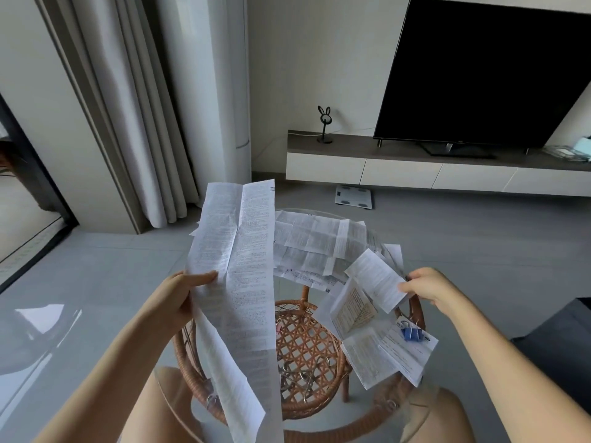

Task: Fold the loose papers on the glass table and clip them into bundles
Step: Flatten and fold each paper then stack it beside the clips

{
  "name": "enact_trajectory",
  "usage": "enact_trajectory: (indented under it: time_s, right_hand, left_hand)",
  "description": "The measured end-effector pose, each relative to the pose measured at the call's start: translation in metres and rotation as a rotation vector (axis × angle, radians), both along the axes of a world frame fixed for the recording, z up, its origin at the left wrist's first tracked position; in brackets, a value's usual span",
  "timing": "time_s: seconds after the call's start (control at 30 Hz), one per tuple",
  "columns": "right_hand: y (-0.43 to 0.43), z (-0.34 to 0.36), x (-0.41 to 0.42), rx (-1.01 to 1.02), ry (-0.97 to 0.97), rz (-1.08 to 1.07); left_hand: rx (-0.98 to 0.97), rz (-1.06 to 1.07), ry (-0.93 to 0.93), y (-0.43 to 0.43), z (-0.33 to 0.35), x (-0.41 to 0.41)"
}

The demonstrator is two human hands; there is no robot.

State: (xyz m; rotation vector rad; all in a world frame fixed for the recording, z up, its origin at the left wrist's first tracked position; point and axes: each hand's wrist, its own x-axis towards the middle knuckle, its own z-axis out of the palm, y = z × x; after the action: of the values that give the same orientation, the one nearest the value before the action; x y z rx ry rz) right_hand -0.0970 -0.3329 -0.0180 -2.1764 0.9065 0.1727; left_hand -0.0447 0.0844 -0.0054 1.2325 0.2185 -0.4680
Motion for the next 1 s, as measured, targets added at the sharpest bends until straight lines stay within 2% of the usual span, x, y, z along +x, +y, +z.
enact_trajectory:
  time_s: [0.2,0.3,0.37,0.4,0.47,0.57,0.6,0.67,0.73,0.77,0.8,0.83,0.87,0.9,0.93,0.97,1.0]
  right_hand:
    - [0.005,0.027,-0.009,0.051,-0.073,0.064]
    - [0.014,0.044,-0.009,-0.134,-0.128,0.101]
    - [0.033,0.059,-0.007,-0.258,-0.278,0.107]
    - [0.050,0.068,-0.006,-0.223,-0.378,0.133]
    - [0.093,0.085,-0.005,0.006,-0.468,0.246]
    - [0.158,0.097,-0.014,0.349,-0.386,0.408]
    - [0.176,0.094,-0.016,0.411,-0.367,0.440]
    - [0.201,0.080,-0.021,0.410,-0.351,0.495]
    - [0.218,0.063,-0.023,0.451,-0.378,0.461]
    - [0.224,0.054,-0.023,0.471,-0.387,0.414]
    - [0.225,0.049,-0.022,0.491,-0.403,0.367]
    - [0.227,0.044,-0.022,0.517,-0.393,0.327]
    - [0.229,0.040,-0.022,0.551,-0.369,0.283]
    - [0.230,0.035,-0.022,0.579,-0.335,0.249]
    - [0.231,0.030,-0.021,0.606,-0.296,0.227]
    - [0.233,0.023,-0.022,0.628,-0.246,0.203]
    - [0.237,0.016,-0.024,0.647,-0.201,0.187]
  left_hand:
    - [-0.006,0.003,0.016,0.000,0.007,-0.003]
    - [-0.013,0.002,0.014,0.000,0.011,-0.005]
    - [-0.024,-0.004,0.007,-0.003,0.014,-0.007]
    - [-0.029,-0.003,-0.003,-0.003,0.017,-0.009]
    - [-0.032,-0.001,-0.027,-0.007,0.024,-0.013]
    - [-0.018,-0.010,-0.072,-0.010,0.030,-0.017]
    - [-0.011,-0.007,-0.087,-0.008,0.032,-0.019]
    - [-0.018,0.007,-0.106,-0.004,0.034,-0.025]
    - [-0.013,0.064,-0.144,0.001,0.031,-0.032]
    - [0.049,0.124,-0.192,0.006,0.027,-0.038]
    - [0.194,0.199,-0.297,0.011,0.023,-0.041]
    - [0.447,0.265,-0.479,0.021,0.018,-0.047]
    - [0.769,0.281,-0.736,0.032,0.013,-0.053]
    - [1.049,0.206,-1.020,0.042,0.008,-0.057]
    - [1.231,0.048,-1.273,0.051,0.003,-0.061]
    - [1.332,-0.155,-1.432,0.058,-0.004,-0.066]
    - [1.371,-0.337,-1.497,0.061,-0.010,-0.071]
